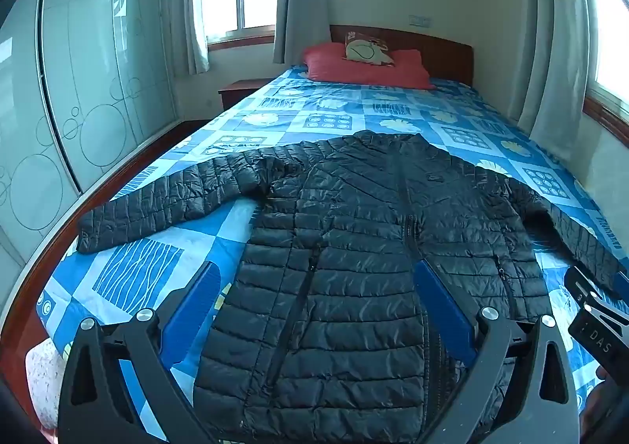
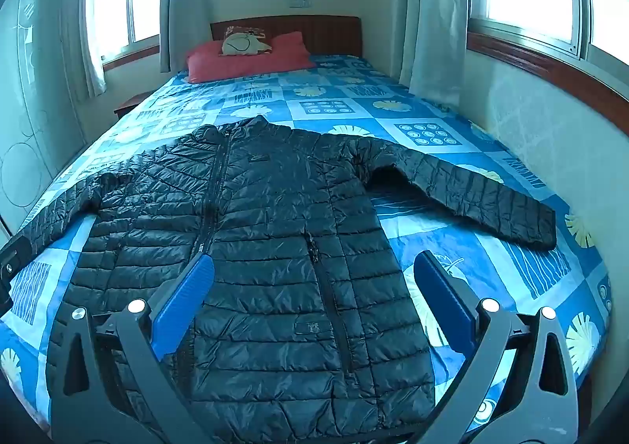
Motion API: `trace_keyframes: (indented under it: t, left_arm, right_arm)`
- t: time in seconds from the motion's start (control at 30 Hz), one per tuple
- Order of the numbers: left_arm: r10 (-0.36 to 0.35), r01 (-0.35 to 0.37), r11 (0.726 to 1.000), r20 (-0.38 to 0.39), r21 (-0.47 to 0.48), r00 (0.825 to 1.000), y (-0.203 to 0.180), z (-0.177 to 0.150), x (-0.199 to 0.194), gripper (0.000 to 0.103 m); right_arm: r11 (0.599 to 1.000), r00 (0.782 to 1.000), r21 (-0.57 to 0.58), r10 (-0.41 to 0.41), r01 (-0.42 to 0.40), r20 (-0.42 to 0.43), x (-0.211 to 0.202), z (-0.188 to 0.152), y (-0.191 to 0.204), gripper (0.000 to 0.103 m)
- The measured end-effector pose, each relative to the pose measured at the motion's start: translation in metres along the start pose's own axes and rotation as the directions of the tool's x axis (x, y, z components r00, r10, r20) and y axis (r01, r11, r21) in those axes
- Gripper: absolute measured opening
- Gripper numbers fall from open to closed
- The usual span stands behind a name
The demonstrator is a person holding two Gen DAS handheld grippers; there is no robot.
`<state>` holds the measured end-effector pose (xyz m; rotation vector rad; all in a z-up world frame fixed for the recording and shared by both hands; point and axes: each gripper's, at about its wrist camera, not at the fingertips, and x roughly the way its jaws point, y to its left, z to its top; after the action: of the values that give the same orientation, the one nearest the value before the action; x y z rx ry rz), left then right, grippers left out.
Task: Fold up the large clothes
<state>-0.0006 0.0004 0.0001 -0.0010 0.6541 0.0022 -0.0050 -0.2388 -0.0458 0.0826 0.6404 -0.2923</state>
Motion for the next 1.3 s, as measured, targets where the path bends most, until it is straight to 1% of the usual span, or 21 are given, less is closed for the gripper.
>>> trace_keyframes:
  t: [0.3, 0.33, 0.4, 0.43, 0.63, 1.3]
  left_arm:
    - [0.011, -0.011, 1.0, 0.002, -0.004, 1.0, 0.0, -0.002, -0.009, 0.098]
    - [0.012, -0.012, 1.0, 0.004, -0.005, 1.0, 0.0, -0.002, -0.012, 0.098]
    - [0.004, -0.004, 1.0, -0.015, -0.001, 1.0, -0.001, -0.001, 0.0, 0.098]
    - [0.001, -0.001, 1.0, -0.013, 0.001, 1.0, -0.001, -0.003, 0.0, 0.098]
    - [0.001, -0.001, 1.0, -0.021, -0.002, 1.0, -0.001, -0.003, 0.0, 0.098]
    - [0.002, -0.002, 1.0, -0.025, 0.001, 1.0, 0.0, -0.005, 0.0, 0.098]
  right_arm:
    - [1.0, 1.0, -0.006, -0.003, 0.003, 0.003, -0.002, 0.0, 0.003, 0.101]
    - [1.0, 1.0, 0.0, 0.003, -0.003, -0.005, 0.003, -0.004, 0.001, 0.101]
    - [1.0, 1.0, -0.002, 0.005, -0.005, -0.004, 0.002, -0.005, 0.0, 0.101]
    - [1.0, 1.0, -0.002, 0.007, -0.007, -0.003, 0.002, -0.006, -0.002, 0.101]
    - [1.0, 1.0, -0.01, 0.001, -0.001, -0.007, 0.002, -0.007, 0.006, 0.101]
    - [1.0, 1.0, -0.009, 0.001, -0.001, -0.01, 0.002, -0.006, 0.006, 0.101]
